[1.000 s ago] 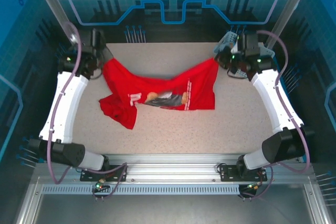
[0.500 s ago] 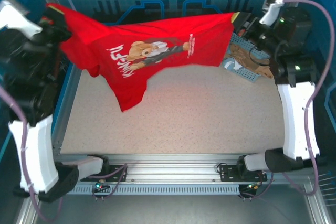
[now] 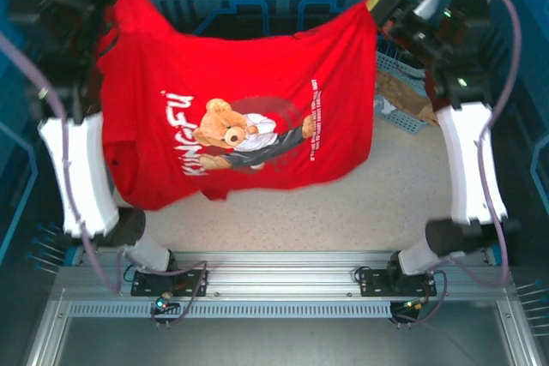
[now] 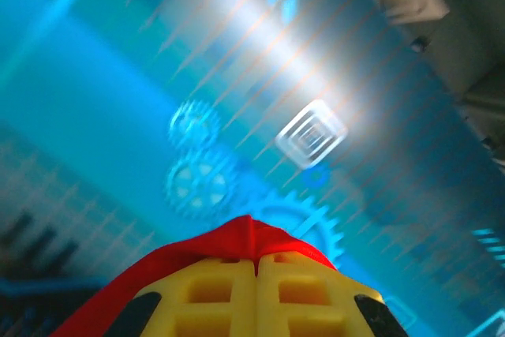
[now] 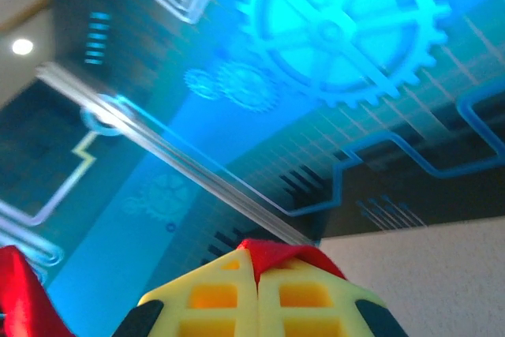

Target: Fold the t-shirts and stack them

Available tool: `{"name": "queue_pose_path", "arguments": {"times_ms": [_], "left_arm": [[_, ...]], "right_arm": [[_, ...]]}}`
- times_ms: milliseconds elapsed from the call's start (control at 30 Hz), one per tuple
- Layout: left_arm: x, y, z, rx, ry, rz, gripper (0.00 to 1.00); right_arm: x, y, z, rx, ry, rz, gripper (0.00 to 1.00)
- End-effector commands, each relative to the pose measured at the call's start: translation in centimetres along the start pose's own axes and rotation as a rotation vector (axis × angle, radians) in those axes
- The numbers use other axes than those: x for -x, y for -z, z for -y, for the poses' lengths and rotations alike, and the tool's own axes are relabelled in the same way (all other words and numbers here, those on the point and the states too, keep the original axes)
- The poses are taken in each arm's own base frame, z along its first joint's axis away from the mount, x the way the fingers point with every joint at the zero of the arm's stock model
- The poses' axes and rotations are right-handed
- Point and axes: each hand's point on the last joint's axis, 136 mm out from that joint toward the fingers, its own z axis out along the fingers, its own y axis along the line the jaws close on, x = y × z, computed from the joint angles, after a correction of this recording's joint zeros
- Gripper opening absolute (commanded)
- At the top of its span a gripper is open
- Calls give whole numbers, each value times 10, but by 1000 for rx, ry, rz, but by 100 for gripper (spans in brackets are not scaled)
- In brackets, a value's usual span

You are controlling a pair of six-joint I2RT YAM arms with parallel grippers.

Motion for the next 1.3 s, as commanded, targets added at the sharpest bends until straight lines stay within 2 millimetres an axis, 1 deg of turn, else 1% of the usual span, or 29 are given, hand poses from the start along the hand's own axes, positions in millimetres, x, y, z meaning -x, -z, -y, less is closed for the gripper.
{"name": "queue_pose_path", "arguments": {"times_ms": [0, 33, 67, 100, 167, 233, 267, 300, 333, 367, 400, 467, 500, 533, 567, 633, 667, 733, 767, 833, 900, 933, 1000, 1067, 1100, 1167, 1200, 1267], "left_arm": [[-42, -65, -47, -13, 194, -194, 0], [-41, -75, -50, -36, 210, -198, 0], [-35, -83, -48, -75, 227, -190, 0], [-26, -87, -42, -120, 238, -172, 0], [0, -81, -21, -221, 235, -108, 0], [28, -62, 4, -315, 220, -42, 0], [42, -48, 18, -359, 213, -7, 0], [55, -33, 32, -405, 208, 25, 0], [65, -20, 45, -444, 204, 50, 0], [73, -4, 59, -479, 206, 70, 0], [81, 14, 75, -522, 193, 92, 0], [91, 45, 99, -580, 165, 117, 0], [94, 58, 107, -588, 153, 123, 0], [94, 68, 112, -587, 145, 121, 0], [92, 77, 113, -573, 143, 108, 0], [79, 86, 106, -526, 143, 64, 0], [68, 88, 94, -476, 151, 36, 0], [40, 90, 54, -337, 192, -12, 0], [20, 96, 28, -266, 223, -38, 0], [-29, 101, -29, -121, 296, -118, 0], [-90, 116, -94, 57, 346, -228, 0], [-117, 126, -119, 128, 368, -276, 0], [-178, 147, -170, 253, 404, -402, 0], [-235, 176, -221, 427, 454, -527, 0], [-265, 191, -242, 489, 484, -595, 0], [-317, 221, -275, 603, 539, -705, 0], [-340, 233, -286, 632, 558, -754, 0], [-375, 258, -303, 714, 562, -832, 0]], "right_arm": [[9, -43, 8, 56, -24, -34, 0], [12, -56, 15, 51, -26, -45, 0], [19, -66, 13, 66, -13, -43, 0], [25, -76, 17, 68, -7, -37, 0], [41, -83, 18, 95, -19, 3, 0], [60, -82, 26, 124, -61, 58, 0], [67, -83, 35, 122, -88, 74, 0], [76, -79, 38, 119, -91, 93, 0], [82, -75, 37, 123, -81, 109, 0], [92, -65, 27, 138, -59, 136, 0], [100, -60, 25, 147, -54, 155, 0], [115, -48, 23, 157, -54, 195, 0], [120, -41, 23, 157, -55, 213, 0], [123, -38, 27, 146, -64, 216, 0], [124, -34, 31, 134, -72, 211, 0], [117, -34, 40, 109, -91, 163, 0], [108, -37, 45, 93, -99, 124, 0], [81, -47, 58, 47, -117, 26, 0], [60, -53, 70, 7, -133, -42, 0], [14, -64, 100, -94, -175, -176, 0], [-44, -71, 143, -208, -230, -316, 0], [-68, -70, 161, -252, -255, -357, 0], [-121, -61, 208, -353, -323, -417, 0], [-161, -44, 250, -454, -377, -448, 0], [-180, -35, 271, -510, -392, -471, 0], [-211, -15, 306, -619, -384, -527, 0], [-225, -5, 321, -678, -373, -561, 0], [-246, 16, 345, -783, -344, -620, 0]]}}
